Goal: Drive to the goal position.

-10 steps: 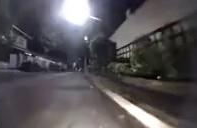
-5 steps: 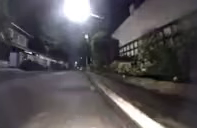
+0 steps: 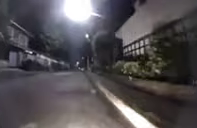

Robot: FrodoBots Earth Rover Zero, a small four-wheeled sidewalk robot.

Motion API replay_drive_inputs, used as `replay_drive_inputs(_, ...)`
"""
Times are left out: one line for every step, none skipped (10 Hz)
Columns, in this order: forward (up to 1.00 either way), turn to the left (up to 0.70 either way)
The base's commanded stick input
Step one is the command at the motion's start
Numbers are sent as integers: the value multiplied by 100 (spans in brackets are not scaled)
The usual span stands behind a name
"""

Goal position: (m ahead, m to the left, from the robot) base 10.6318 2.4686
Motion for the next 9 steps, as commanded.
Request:
replay_drive_inputs(70,0)
replay_drive_inputs(70,0)
replay_drive_inputs(70,10)
replay_drive_inputs(70,35)
replay_drive_inputs(70,35)
replay_drive_inputs(70,35)
replay_drive_inputs(70,35)
replay_drive_inputs(70,16)
replay_drive_inputs(70,0)
